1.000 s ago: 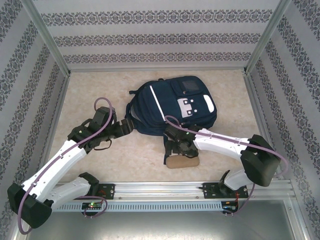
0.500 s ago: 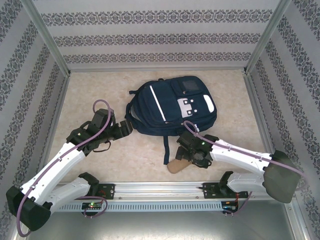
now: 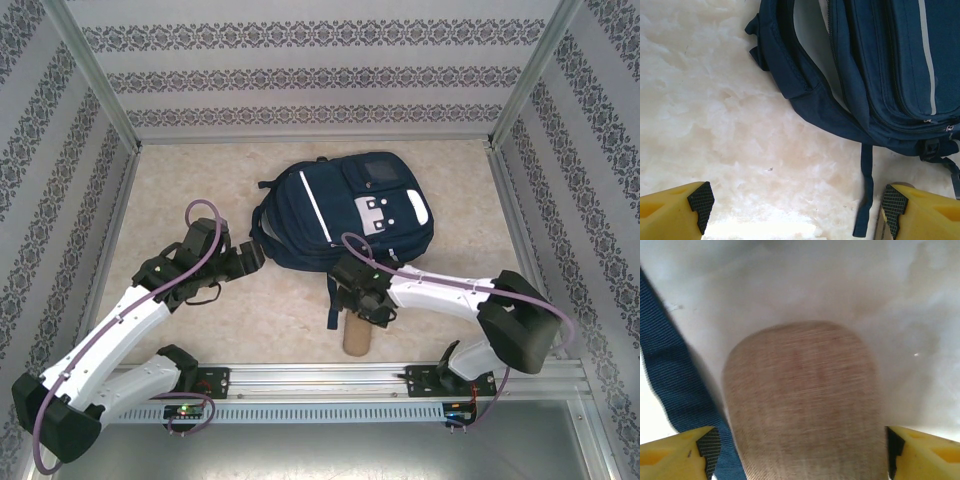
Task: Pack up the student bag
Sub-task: Move the glasses case to the center of the table.
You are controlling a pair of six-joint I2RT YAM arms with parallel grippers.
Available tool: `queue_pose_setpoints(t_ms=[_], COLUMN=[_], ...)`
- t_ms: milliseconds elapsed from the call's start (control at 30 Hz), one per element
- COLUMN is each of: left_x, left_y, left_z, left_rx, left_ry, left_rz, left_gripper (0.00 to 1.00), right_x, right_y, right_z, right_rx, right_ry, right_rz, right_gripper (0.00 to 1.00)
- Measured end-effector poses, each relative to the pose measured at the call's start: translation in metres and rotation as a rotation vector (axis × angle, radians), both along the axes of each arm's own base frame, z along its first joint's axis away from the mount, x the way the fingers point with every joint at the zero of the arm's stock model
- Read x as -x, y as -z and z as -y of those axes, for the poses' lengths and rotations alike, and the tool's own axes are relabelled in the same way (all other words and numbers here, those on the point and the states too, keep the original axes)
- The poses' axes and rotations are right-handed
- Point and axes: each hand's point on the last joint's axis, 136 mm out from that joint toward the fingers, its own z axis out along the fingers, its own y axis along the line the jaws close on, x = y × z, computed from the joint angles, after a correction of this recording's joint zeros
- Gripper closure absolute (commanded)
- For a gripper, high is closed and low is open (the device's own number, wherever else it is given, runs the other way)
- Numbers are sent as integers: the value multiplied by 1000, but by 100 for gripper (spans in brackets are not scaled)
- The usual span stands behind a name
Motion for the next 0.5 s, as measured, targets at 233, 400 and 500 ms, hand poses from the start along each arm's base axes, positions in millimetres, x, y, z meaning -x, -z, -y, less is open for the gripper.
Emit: queue_pose_setpoints(t_ms=[233,400,500], left_x=[6,5,6], left_y=[-4,-8,-9], left_z=[-5,-13,-17], left_rx=[-3,-7,-14], left_ry=[-6,-30,-39], left_rz=[11,25,32], left_gripper=[10,10,10], right_x=[-6,-9,-12], right_y=[-14,-19,-22], right_z=[-30,-50,-62], right_rx=[20,29,39], right_ry=[-117,-189,-229], right_rz=[16,21,23], right_gripper=[39,43,43])
